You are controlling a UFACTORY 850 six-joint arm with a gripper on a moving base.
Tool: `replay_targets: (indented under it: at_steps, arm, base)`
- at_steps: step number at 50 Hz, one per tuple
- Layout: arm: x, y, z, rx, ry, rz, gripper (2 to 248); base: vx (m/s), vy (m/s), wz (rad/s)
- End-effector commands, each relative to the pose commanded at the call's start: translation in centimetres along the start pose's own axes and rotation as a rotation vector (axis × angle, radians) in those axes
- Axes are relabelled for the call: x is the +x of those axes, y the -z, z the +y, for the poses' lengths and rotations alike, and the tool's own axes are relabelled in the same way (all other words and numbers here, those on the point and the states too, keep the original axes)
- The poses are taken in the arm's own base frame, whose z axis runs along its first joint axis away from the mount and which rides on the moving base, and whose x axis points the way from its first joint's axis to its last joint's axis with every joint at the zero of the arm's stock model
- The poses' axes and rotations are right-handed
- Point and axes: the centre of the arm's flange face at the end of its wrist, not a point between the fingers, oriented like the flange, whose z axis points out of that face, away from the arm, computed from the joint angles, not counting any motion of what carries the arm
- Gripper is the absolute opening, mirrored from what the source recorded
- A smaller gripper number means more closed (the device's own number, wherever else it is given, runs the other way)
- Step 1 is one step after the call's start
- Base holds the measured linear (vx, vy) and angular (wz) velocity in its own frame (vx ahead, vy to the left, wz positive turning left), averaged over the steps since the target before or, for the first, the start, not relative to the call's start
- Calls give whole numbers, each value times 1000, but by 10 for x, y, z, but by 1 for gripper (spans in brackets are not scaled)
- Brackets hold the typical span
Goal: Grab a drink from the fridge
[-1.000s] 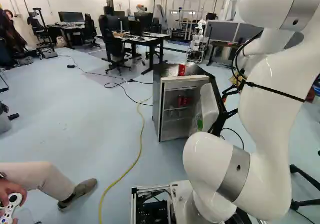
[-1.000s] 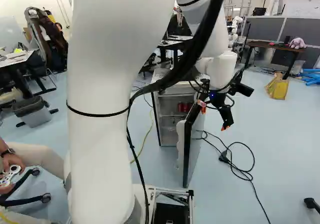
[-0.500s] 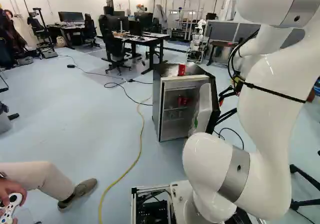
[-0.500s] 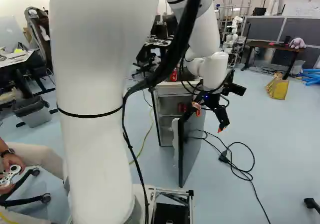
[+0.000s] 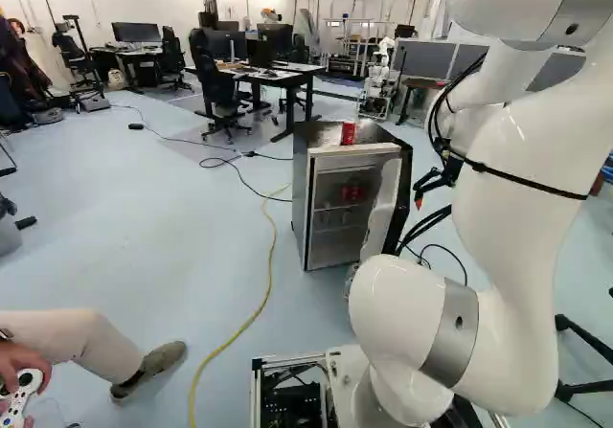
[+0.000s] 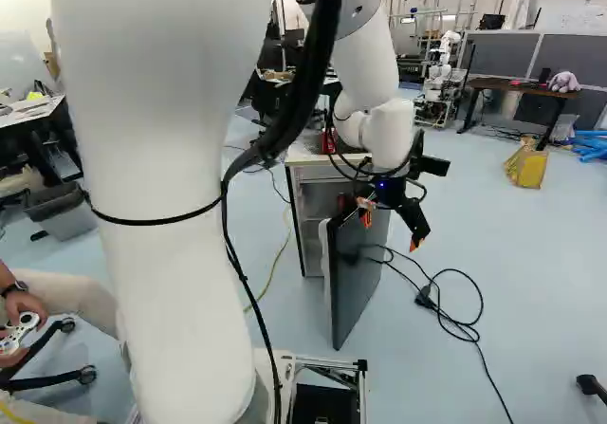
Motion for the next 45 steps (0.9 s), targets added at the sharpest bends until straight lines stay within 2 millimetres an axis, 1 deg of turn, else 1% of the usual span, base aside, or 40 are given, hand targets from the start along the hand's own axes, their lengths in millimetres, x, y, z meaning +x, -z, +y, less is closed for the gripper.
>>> replay_targets:
  at_steps: [34, 45]
  arm:
    - [-26, 6, -32, -74, 229, 52, 247]
    - [-29, 8, -45, -92, 309, 83, 247]
  base:
    - [0, 0, 0]
    - [0, 0, 0]
